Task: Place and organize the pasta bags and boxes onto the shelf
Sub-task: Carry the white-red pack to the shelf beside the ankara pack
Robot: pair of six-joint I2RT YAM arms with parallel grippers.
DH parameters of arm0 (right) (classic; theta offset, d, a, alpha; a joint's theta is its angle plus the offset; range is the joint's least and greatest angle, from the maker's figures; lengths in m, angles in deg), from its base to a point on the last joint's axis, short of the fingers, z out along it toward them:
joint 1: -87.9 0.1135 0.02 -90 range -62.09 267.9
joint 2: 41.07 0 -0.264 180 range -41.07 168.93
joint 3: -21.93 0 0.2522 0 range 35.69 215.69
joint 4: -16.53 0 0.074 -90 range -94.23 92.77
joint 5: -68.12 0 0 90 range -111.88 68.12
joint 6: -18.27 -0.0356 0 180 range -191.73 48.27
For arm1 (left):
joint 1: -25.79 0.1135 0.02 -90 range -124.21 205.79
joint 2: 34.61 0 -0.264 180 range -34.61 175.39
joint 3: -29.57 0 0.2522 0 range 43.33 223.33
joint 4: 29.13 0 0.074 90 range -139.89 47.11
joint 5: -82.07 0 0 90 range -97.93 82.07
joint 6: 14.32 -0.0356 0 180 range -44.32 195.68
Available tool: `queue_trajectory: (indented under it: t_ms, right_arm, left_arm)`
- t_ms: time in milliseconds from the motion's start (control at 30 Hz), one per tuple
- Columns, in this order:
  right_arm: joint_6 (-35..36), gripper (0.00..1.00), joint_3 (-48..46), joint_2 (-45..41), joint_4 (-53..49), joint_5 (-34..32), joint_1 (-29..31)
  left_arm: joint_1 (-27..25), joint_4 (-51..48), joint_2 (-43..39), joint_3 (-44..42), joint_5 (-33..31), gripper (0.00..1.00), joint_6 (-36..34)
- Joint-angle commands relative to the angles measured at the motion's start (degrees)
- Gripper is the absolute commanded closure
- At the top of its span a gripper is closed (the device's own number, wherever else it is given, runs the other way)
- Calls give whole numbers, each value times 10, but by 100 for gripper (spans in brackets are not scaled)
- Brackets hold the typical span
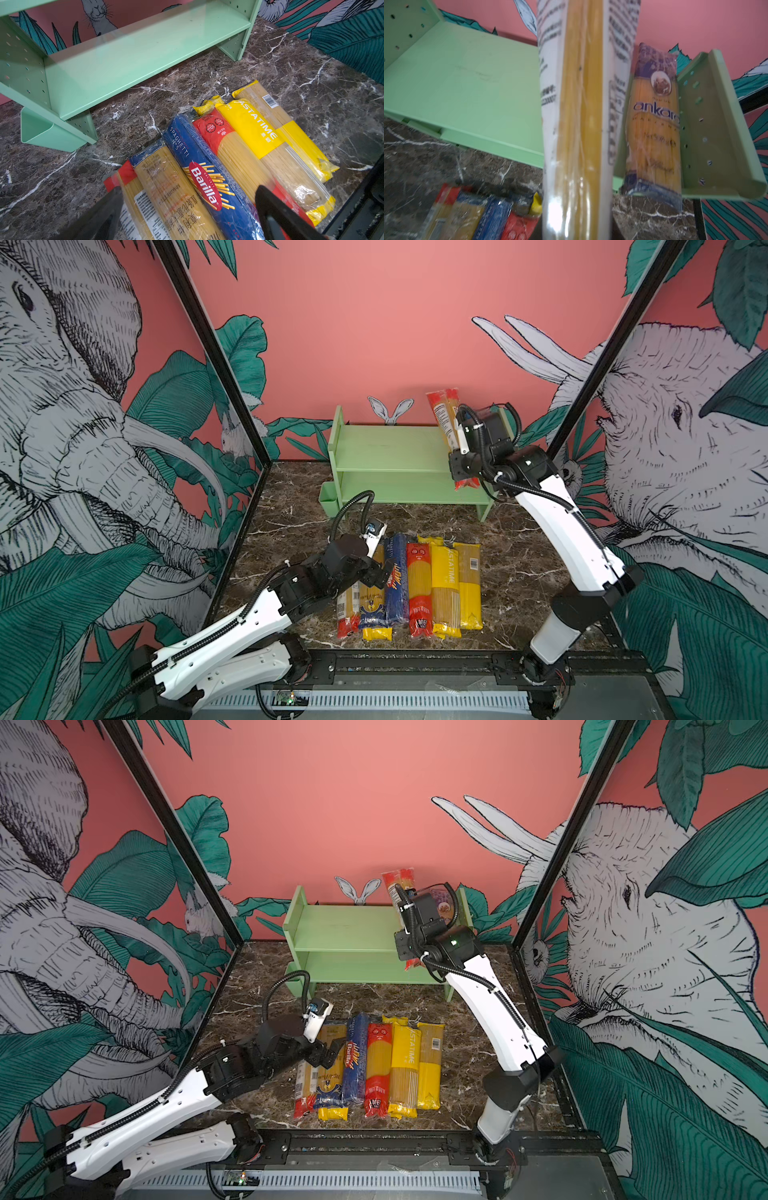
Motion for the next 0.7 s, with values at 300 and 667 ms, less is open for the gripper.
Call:
queue_trajectory:
  t_ms: [300, 667]
  right_arm:
    - [11, 97, 148, 103, 87, 29, -80]
    - [-2, 76, 128, 123, 96, 40, -105]
  left_arm:
    - [-3, -9, 10, 28, -23, 1, -20]
    - [-3, -3, 5, 21, -20, 1, -14]
